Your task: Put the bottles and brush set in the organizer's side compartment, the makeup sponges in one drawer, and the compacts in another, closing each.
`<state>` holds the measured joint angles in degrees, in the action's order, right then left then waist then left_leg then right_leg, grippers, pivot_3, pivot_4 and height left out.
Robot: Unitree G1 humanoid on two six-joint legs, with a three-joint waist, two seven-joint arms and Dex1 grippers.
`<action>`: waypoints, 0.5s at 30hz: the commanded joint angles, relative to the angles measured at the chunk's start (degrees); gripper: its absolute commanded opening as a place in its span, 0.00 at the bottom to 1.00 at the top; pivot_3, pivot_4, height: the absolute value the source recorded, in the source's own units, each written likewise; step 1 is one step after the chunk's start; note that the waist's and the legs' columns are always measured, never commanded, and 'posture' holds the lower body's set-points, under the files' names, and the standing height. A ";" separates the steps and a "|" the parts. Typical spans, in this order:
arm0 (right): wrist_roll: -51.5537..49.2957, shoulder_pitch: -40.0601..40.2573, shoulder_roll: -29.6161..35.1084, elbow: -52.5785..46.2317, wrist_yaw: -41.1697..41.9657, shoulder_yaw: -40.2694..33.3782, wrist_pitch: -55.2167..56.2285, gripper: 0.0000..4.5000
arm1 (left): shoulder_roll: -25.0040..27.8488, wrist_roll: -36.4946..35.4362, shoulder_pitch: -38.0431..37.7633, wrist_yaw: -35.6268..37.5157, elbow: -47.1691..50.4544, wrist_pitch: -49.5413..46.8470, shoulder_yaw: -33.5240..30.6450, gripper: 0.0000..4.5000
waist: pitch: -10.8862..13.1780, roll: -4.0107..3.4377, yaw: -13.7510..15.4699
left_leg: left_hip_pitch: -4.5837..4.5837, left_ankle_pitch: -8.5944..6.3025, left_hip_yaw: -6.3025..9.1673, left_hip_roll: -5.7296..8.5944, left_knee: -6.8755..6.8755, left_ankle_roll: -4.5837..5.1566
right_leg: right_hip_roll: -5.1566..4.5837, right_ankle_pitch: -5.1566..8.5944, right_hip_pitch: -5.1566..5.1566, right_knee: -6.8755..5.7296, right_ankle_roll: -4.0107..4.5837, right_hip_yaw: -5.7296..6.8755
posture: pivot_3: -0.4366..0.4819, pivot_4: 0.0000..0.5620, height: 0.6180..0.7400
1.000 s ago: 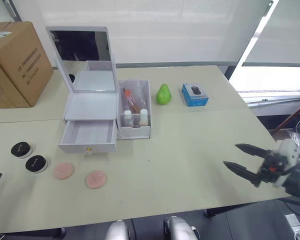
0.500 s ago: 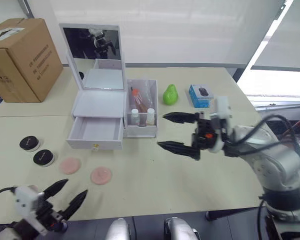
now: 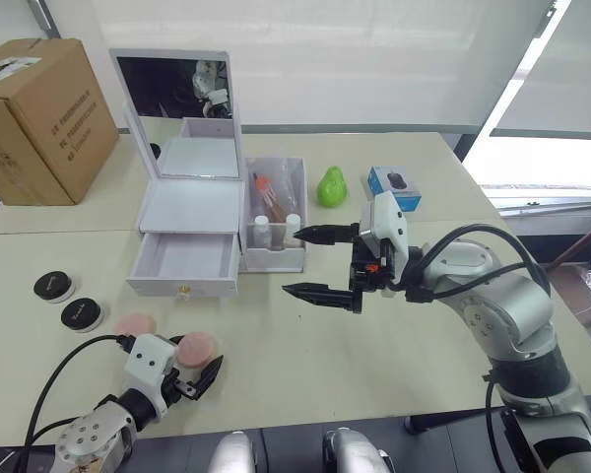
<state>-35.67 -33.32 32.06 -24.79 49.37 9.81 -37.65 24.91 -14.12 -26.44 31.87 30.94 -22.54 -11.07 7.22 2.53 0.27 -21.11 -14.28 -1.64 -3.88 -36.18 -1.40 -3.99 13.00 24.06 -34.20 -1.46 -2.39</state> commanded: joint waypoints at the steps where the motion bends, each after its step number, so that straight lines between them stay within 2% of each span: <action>1: 0.10 -0.70 -0.22 -1.53 -0.58 -1.43 0.51 1.00 | 0.75 -0.20 0.65 -0.85 2.09 -3.02 1.85 0.99 | -0.02 -0.05 0.05 | -0.01 0.00 0.00 0.00 0.00 0.00 | -0.01 0.00 0.00 0.00 0.00 0.00 | 0.48 0.27 0.94; 11: 1.02 -0.03 -0.17 -1.73 -1.61 -1.54 0.48 1.00 | 1.17 -1.73 2.96 -2.15 4.39 -6.99 1.20 0.99 | -0.06 -0.08 0.23 | -0.03 0.00 0.03 0.01 -0.04 0.00 | 0.02 0.00 -0.02 0.00 0.00 -0.01 | 0.48 0.27 0.94; 15: 1.49 0.17 -0.11 -1.68 -1.65 -1.33 0.70 1.00 | 1.18 -2.44 2.33 -2.26 4.70 -6.68 0.09 0.80 | -0.06 -0.08 0.22 | -0.03 0.00 0.05 0.00 -0.04 0.00 | 0.05 -0.01 -0.02 -0.01 0.01 -0.02 | 0.48 0.27 0.94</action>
<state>-34.24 -33.10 31.92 -24.86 47.79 9.78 -37.65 25.80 -15.88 -23.73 29.75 33.47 -29.09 -10.19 7.17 2.45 0.48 -21.14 -14.28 -1.59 -3.87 -36.22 -1.39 -3.93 12.99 24.03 -34.21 -1.45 -2.41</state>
